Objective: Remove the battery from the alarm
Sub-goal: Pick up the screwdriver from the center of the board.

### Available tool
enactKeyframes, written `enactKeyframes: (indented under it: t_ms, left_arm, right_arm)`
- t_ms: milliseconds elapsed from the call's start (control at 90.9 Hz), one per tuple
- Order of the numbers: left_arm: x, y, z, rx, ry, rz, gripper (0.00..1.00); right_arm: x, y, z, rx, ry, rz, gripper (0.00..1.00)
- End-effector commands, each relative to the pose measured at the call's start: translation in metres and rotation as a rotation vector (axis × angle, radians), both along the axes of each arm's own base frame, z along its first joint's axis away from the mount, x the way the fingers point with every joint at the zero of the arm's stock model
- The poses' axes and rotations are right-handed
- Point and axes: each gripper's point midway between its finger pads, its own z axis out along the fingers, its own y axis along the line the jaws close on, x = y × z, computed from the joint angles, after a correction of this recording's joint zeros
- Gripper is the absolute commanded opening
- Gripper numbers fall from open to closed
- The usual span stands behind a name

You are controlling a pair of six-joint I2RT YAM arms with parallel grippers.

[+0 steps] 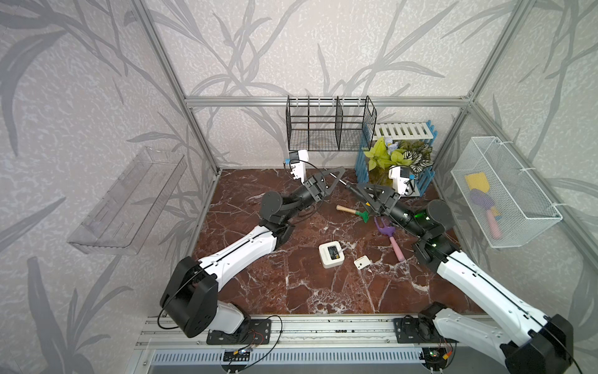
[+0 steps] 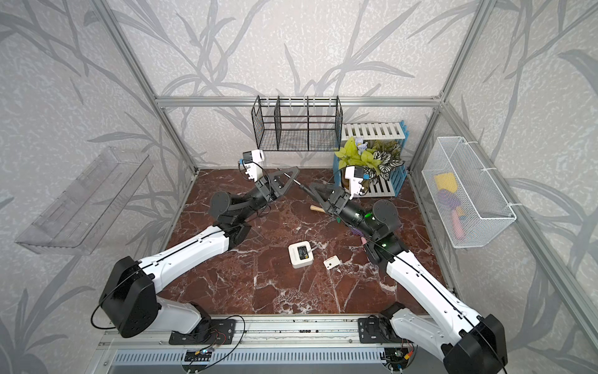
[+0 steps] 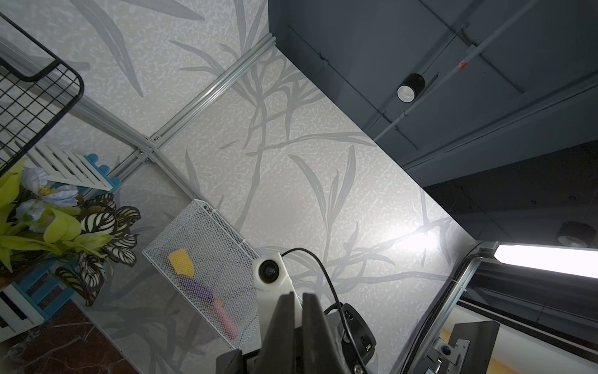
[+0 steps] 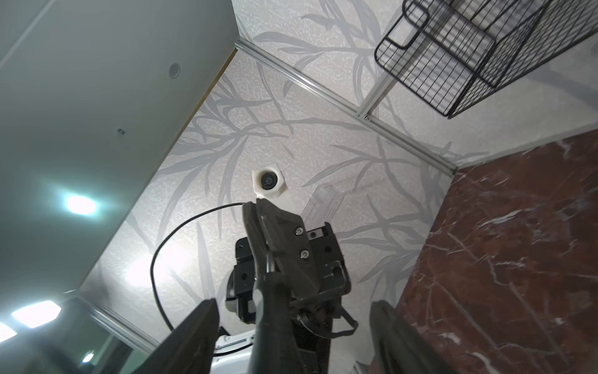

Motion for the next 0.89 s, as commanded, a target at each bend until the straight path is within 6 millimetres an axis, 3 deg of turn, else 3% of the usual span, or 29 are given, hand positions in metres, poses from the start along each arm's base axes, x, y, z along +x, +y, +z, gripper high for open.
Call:
enactKeyframes:
  t_ms: [0,121,308,451,506,550,572,616,649,704,759,836,880]
  left_arm:
    - [-0.009,0.011,0.018,-0.040,-0.044,0.030,0.00]
    - [-0.006,0.015,0.016,-0.027,-0.037,0.069,0.00]
    - [-0.007,0.013,0.014,-0.016,-0.039,0.060,0.00]
    - [-0.008,0.010,0.010,-0.002,-0.039,0.041,0.00]
    - [-0.007,0.010,0.007,0.007,-0.037,0.039,0.17]
    - [-0.004,0.012,-0.002,0.039,-0.019,0.051,0.49]
    - [-0.002,0.015,-0.008,0.067,-0.021,0.067,0.59]
    - [0.001,0.020,-0.025,0.152,-0.024,0.112,0.81]
    - [0.009,0.028,-0.050,0.241,-0.001,0.166,0.89]
    - [0.010,0.043,-0.091,0.400,-0.020,0.254,0.95]
    - [0.007,0.056,-0.149,0.595,-0.023,0.314,0.97]
    - [-0.013,0.063,-0.225,0.818,-0.072,0.282,0.98]
    - [-0.032,0.059,-0.254,0.883,-0.157,0.213,0.98]
  right_arm:
    - [-0.011,0.007,0.018,0.008,-0.052,0.052,0.60]
    - [-0.012,0.009,0.014,-0.015,-0.042,0.053,0.52]
    - [-0.012,0.008,0.016,-0.012,-0.052,0.039,0.22]
    - [-0.012,0.007,0.015,-0.008,-0.071,0.036,0.06]
    - [-0.012,0.006,0.013,-0.010,-0.071,0.030,0.04]
    - [-0.010,0.001,0.006,-0.021,-0.054,0.003,0.02]
    - [-0.008,-0.004,0.001,-0.035,-0.041,-0.016,0.01]
    - [-0.006,-0.016,-0.017,-0.082,0.005,-0.061,0.00]
    - [-0.004,-0.028,-0.032,-0.131,0.043,-0.101,0.00]
    - [-0.007,-0.047,-0.063,-0.239,0.108,-0.152,0.00]
    - [-0.017,-0.062,-0.094,-0.358,0.149,-0.162,0.00]
    - [-0.039,-0.075,-0.131,-0.537,0.183,-0.122,0.00]
    - [-0.052,-0.079,-0.149,-0.639,0.199,-0.084,0.00]
